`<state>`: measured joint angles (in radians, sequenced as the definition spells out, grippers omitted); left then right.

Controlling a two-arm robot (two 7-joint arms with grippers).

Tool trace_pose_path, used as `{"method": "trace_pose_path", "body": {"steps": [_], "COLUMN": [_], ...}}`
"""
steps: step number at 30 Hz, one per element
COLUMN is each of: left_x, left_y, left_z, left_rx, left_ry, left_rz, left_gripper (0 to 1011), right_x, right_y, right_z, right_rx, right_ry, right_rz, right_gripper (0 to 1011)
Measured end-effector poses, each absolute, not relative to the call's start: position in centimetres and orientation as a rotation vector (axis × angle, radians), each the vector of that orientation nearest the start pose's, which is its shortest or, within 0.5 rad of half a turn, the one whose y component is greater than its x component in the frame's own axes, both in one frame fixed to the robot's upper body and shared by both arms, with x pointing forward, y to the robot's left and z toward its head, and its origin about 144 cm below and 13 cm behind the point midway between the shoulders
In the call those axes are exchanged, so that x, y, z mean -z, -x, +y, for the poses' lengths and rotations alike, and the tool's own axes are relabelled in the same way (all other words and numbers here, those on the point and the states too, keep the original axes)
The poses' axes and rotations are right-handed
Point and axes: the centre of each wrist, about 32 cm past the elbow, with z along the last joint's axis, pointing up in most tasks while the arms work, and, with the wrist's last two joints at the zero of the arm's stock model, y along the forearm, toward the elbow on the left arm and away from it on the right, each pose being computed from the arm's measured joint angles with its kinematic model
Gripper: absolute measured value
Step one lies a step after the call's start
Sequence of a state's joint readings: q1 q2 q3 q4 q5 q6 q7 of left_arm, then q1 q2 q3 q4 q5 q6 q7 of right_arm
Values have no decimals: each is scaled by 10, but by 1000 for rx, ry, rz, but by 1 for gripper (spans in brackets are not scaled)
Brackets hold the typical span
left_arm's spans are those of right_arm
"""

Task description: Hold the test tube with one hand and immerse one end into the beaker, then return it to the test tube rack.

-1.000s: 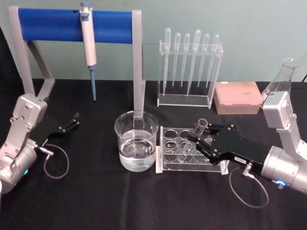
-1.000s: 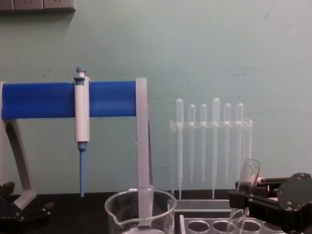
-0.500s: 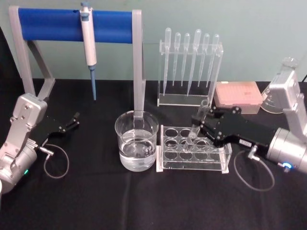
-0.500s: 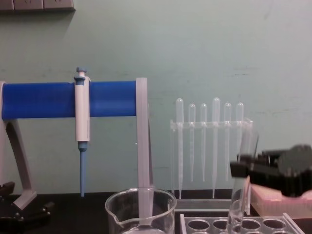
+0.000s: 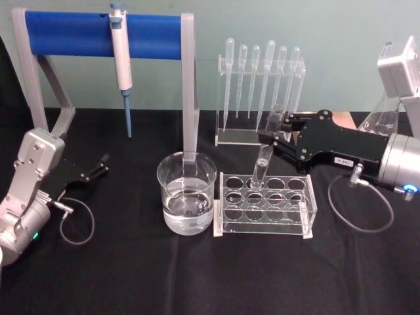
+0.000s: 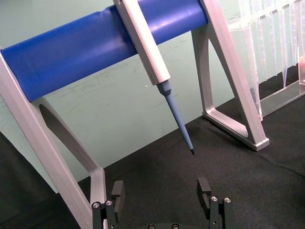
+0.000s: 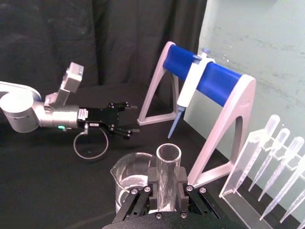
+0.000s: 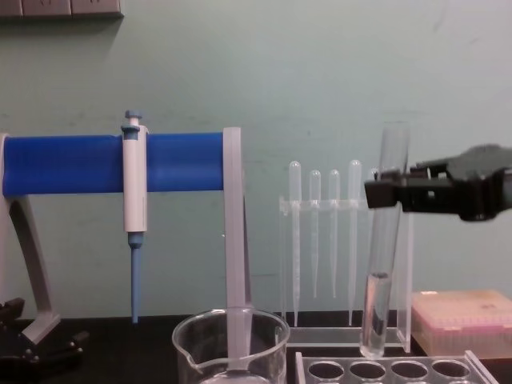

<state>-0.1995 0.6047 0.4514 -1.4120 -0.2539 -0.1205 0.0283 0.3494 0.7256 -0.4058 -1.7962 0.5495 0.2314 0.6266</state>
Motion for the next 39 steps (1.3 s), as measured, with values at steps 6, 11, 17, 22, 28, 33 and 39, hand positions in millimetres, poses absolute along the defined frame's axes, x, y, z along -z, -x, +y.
{"method": "trace_pose_path", "body": {"steps": [6,11,17,22,28,33,39], "left_x": [-1140,-1140,-1140,-1140,-1140,-1140,-1140], "left_y": [-489,-489,-489,-489,-489,-489,-489], "left_z": [310,310,310,310,310,310,310], "left_rx": [-1248,-1248,-1248,-1248,-1248,-1248,-1248], "left_ry": [-304,-304,-304,-304,-304,-304,-304], "left_rz": [-285,-285,-285,-285,-285,-285,-285], "left_gripper": [1000,1000,1000,1000,1000,1000,1000], "right_x": [-1312,-1315,-1315,-1315,-1315,-1315,-1315], "right_y": [-499,-500,-501,-501,-501,-501,-501], "right_z": [-278,-275,-272,-272,-273,-273,-273], "right_rx": [534,536,537,538,539,540,540], "right_ry": [216,228,239,238,236,236,235], "right_rz": [-141,-124,-118,-118,-119,-120,-120], "right_gripper": [238,238,238,238,238,238,239]}}
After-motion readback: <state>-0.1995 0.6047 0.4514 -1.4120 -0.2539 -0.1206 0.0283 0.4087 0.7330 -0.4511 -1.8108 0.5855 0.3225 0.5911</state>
